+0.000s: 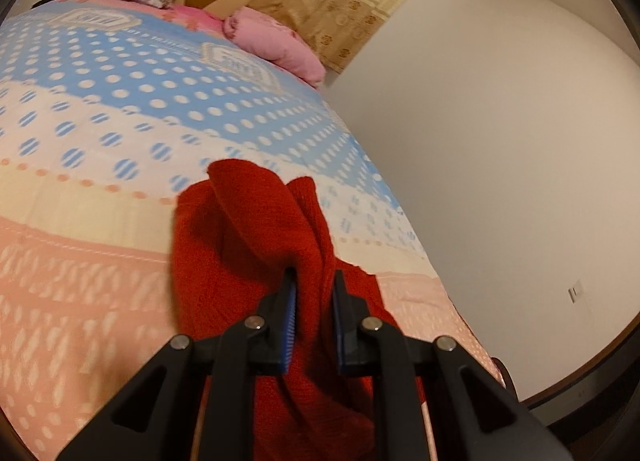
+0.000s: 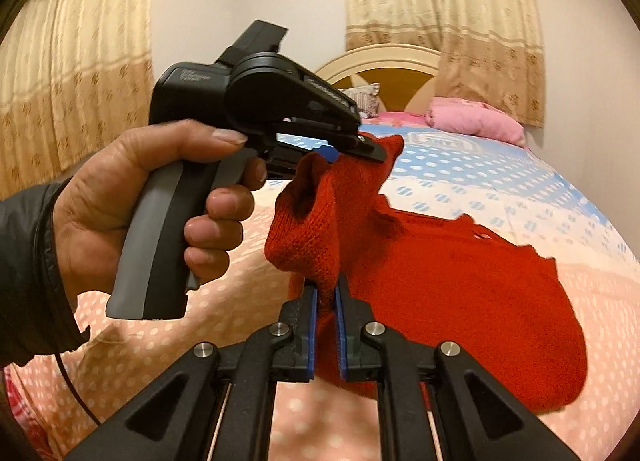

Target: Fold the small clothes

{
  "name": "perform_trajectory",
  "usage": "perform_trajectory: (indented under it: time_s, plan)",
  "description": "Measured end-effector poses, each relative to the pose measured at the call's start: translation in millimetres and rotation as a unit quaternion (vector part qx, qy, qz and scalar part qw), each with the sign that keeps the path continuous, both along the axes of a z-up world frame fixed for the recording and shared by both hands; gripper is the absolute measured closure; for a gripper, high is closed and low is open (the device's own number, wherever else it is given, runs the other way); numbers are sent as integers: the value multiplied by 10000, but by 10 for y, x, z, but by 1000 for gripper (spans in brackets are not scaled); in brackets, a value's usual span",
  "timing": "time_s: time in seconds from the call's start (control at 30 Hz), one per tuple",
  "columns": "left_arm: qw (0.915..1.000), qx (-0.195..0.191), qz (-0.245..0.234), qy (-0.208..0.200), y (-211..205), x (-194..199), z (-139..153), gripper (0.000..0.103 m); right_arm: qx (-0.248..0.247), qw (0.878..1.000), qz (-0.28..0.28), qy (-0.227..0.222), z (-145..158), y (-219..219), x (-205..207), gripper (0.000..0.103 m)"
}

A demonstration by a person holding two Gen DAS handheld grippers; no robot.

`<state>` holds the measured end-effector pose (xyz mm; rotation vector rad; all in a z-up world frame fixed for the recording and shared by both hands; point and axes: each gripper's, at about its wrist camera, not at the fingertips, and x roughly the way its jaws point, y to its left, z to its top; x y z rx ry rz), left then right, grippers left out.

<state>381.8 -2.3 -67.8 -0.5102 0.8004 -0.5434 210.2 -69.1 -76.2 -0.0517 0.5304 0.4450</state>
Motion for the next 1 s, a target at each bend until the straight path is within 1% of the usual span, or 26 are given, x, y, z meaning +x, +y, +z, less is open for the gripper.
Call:
perform_trajectory:
  time_s: [0.23,0.53,0.7,0.8,0.87,1.0]
  plan:
    - [9996,53,-266,-68,-398,37,25,87,308,9987,-393,71,-5,-420,-48,96]
    - [9977,194,-644,-5,-948,102,-46,87,547,9953,-774,217,-58,-852,-85,96]
    - [9964,311,-780,73,-1196,101,-137,87,721,9926,-895,393,-116,-1090,-88,96]
    - [9953,433,-858,112,-1363,78,-216,87,803,9904,-977,561,-209,-1223,-75,96]
    - [9939,597,-927,89,-1491,55,-266,87,894,9882,-1047,671,-270,-1322,-70,96]
    - [9922,741,-993,96,-1647,49,-323,87,1136,9825,-1207,852,-364,-1499,-44,96]
